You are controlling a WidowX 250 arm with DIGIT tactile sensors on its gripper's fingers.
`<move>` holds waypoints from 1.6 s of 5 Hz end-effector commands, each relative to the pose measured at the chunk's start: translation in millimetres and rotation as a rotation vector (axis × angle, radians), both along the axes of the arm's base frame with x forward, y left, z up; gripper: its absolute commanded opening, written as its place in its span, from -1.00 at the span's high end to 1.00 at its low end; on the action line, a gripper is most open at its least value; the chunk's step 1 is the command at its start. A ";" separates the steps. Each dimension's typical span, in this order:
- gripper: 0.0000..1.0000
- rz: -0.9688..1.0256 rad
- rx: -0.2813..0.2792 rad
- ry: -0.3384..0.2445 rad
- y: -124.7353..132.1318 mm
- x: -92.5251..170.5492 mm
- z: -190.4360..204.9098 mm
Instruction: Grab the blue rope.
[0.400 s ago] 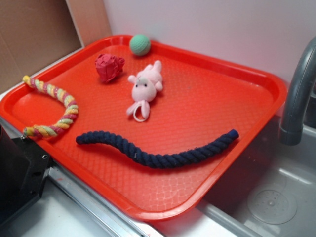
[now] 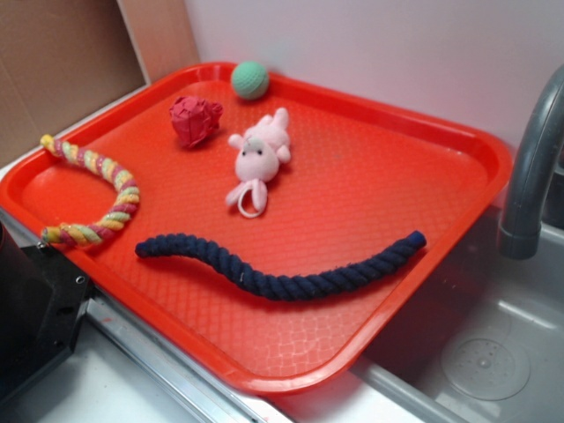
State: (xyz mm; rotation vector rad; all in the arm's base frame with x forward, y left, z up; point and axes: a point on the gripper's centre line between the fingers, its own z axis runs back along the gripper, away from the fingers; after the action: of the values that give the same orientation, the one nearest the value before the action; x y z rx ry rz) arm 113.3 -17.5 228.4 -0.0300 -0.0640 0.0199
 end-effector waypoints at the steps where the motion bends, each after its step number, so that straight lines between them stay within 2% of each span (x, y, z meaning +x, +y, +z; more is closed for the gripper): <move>1: -1.00 -0.341 -0.017 -0.088 -15.8 19.9 -16.7; 2: -1.00 -0.592 0.021 -0.141 -37.5 36.7 -38.7; 3: -1.00 -0.844 0.067 -0.160 -55.9 43.8 -57.8; 4: -1.00 -0.999 0.050 -0.210 -63.5 44.7 -70.7; 5: -1.00 -1.135 0.015 -0.222 -70.3 45.8 -89.8; 6: -1.00 -1.175 0.014 -0.171 -73.2 48.5 -111.3; 8: -1.00 -1.303 -0.005 -0.147 -77.8 47.3 -153.6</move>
State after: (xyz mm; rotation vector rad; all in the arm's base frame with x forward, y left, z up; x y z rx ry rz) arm 162.5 -89.9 67.7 -0.0800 -0.1501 -1.2692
